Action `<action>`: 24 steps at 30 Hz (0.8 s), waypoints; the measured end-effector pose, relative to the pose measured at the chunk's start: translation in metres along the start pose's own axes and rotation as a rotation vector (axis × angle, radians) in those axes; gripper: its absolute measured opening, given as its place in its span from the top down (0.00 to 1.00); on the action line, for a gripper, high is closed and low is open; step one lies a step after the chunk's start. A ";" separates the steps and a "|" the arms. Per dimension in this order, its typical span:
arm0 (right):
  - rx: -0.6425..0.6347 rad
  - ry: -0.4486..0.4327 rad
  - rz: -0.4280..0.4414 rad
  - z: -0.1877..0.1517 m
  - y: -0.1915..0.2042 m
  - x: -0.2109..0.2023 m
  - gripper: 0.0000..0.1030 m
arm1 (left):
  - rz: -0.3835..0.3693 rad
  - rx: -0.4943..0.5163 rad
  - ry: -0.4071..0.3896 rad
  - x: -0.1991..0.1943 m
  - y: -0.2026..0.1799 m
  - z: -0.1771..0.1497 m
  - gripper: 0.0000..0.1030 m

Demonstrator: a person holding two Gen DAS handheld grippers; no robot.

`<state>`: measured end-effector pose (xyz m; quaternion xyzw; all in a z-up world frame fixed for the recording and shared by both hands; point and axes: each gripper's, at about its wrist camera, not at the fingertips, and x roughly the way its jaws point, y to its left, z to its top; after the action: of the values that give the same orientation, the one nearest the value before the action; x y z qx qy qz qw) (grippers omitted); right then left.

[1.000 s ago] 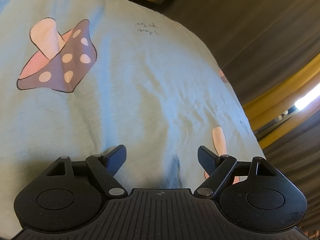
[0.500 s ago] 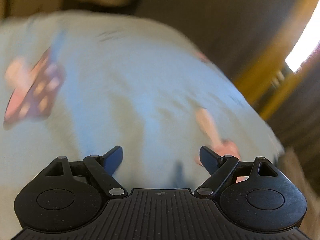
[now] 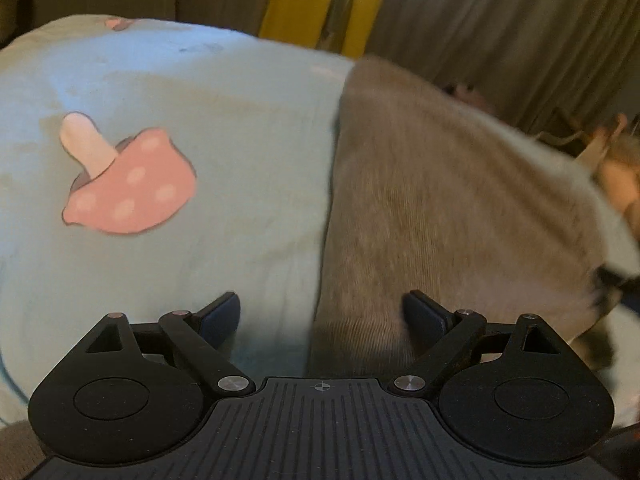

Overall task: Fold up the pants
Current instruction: 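Withdraw both open tools from the folded pants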

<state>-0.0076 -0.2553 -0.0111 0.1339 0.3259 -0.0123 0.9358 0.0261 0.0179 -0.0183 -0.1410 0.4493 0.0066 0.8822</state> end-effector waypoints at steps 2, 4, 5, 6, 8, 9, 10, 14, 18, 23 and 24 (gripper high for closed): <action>0.003 -0.011 0.028 -0.007 -0.004 -0.007 0.28 | 0.007 0.002 -0.003 -0.001 -0.001 0.000 0.07; 0.023 0.018 0.030 -0.010 -0.006 -0.006 0.22 | 0.010 -0.014 0.010 -0.001 0.000 -0.002 0.06; 0.027 0.031 0.015 -0.011 -0.006 -0.005 0.20 | 0.021 -0.013 0.011 -0.001 -0.001 -0.004 0.06; 0.022 0.040 0.001 -0.010 -0.004 -0.006 0.15 | 0.037 0.005 0.008 -0.001 -0.004 -0.004 0.05; -0.015 0.059 -0.065 -0.009 -0.002 -0.003 0.04 | 0.088 0.065 0.002 -0.002 -0.012 -0.007 0.05; -0.028 0.064 -0.079 -0.009 0.000 -0.003 0.04 | 0.104 0.083 0.002 -0.003 -0.017 -0.009 0.05; -0.034 0.074 -0.084 -0.009 0.000 -0.003 0.04 | 0.117 0.090 0.001 -0.006 -0.017 -0.010 0.05; -0.030 0.142 -0.094 -0.019 -0.002 -0.011 0.04 | 0.112 0.052 0.057 -0.012 -0.013 -0.015 0.03; -0.001 0.367 -0.116 -0.037 0.000 -0.006 0.04 | 0.140 0.082 0.103 -0.019 -0.021 -0.025 0.03; -0.165 0.376 -0.072 -0.061 0.031 -0.028 0.04 | 0.235 0.211 0.082 -0.039 -0.046 -0.045 0.03; -0.216 0.368 -0.067 -0.065 0.039 -0.032 0.04 | 0.231 0.213 0.069 -0.045 -0.047 -0.047 0.03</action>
<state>-0.0677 -0.2028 -0.0309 0.0219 0.4948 0.0161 0.8686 -0.0319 -0.0339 0.0027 0.0061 0.4909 0.0555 0.8694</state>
